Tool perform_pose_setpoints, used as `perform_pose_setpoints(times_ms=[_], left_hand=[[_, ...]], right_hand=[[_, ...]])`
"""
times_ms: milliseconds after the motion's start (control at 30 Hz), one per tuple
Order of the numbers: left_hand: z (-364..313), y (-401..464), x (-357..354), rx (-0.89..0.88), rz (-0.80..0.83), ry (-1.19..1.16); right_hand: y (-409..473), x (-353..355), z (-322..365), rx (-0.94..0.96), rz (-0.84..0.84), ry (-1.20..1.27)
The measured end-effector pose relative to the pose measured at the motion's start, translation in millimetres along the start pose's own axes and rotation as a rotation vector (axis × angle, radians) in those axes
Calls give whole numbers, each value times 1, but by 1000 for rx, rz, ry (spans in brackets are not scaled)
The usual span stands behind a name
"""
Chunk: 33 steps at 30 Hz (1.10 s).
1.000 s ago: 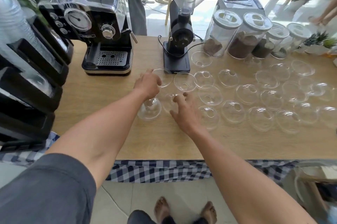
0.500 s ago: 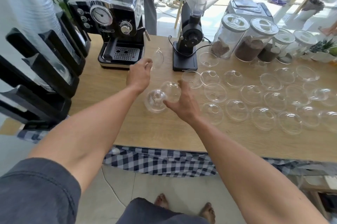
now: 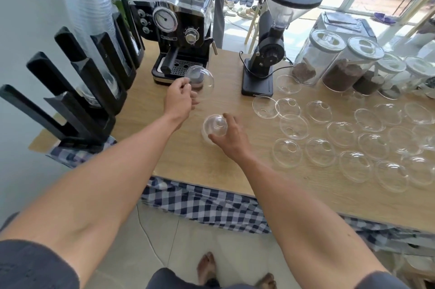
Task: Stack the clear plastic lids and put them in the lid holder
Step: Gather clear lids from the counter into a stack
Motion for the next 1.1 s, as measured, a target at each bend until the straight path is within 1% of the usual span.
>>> perform_pose_setpoints(times_ms=[167, 333, 500, 633, 733, 900, 1100], left_hand=[[17, -14, -1, 109, 53, -113], [32, -28, -19, 198, 145, -162], [39, -44, -43, 272, 230, -187], [46, -48, -49, 300, 224, -133], [50, -50, -49, 316, 190, -32], [64, -51, -51, 352, 156, 105], [75, -47, -47, 382, 90, 205]], right_hand=[[-6, 3, 1, 8, -32, 25], [-18, 18, -10, -63, -106, 147], [-19, 28, -7, -35, -66, 218], [-21, 26, -9, -36, -36, 230], [-22, 18, -15, -45, -3, 252], [-19, 5, -26, -99, 83, 215], [-16, 5, -30, -101, 53, 256]])
Point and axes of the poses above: each hand's wrist, its own y-axis towards the middle knuckle, its own x-axis out of the back of the hand, z = x × y, the point moved 5 cm from there along y, towards the middle knuckle, and after that the axes turned 12 degrees about z, right-handed, at the moved point
